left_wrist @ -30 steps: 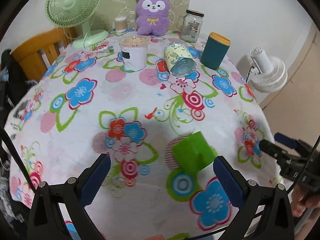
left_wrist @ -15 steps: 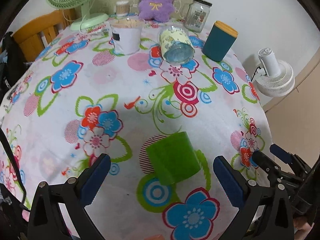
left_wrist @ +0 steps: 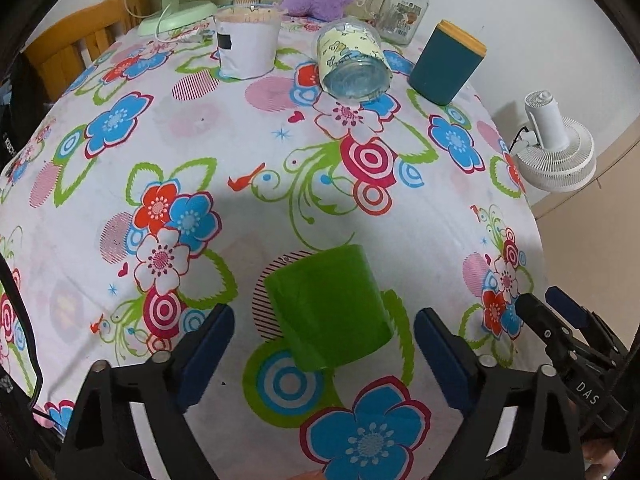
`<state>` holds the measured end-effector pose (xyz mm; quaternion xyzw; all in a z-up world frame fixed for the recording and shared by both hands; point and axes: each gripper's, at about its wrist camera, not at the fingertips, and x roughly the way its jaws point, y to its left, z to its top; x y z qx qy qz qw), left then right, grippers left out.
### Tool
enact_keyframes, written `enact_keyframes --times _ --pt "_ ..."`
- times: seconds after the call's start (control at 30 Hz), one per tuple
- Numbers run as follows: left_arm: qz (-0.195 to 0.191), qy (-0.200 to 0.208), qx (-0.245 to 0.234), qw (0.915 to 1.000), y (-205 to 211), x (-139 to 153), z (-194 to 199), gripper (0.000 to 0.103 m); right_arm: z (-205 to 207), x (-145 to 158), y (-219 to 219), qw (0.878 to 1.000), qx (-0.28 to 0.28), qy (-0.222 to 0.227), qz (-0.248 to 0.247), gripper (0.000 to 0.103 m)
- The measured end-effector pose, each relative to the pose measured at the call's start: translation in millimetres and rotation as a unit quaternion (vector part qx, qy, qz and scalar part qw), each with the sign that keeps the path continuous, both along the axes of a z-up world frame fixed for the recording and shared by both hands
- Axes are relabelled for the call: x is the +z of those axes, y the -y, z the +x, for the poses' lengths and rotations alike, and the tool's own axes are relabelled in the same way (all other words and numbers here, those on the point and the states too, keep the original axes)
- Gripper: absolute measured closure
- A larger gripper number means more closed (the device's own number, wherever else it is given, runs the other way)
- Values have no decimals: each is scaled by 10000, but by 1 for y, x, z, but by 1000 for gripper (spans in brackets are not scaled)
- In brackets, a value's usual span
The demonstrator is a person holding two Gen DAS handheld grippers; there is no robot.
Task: Flip cup upside down
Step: 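Close the left tool's fingers around the green cup's body, then lift the green cup with the left tool and roll it rim-down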
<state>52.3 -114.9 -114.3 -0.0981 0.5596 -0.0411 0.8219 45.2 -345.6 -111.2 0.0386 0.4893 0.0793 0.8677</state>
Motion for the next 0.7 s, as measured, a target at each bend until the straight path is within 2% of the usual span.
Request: enact_keyframes --times 0.1,0.17,0.4,0.7 --pt "-71 -56 17 10000 -1 -2 -1 21 2 -1 -1 10000 -12 -9 43 24" --pt "-130 -93 6 9999 -1 -4 -3 31 2 -1 -1 10000 -15 -5 61 24" --pt "-161 -63 40 9998 -7 -4 -3 44 2 -3 -2 9999 -8 -32 117 24" --pt "-428 -190 39 9989 -10 -7 5 44 3 -7 -5 9999 47 -78 93 24"
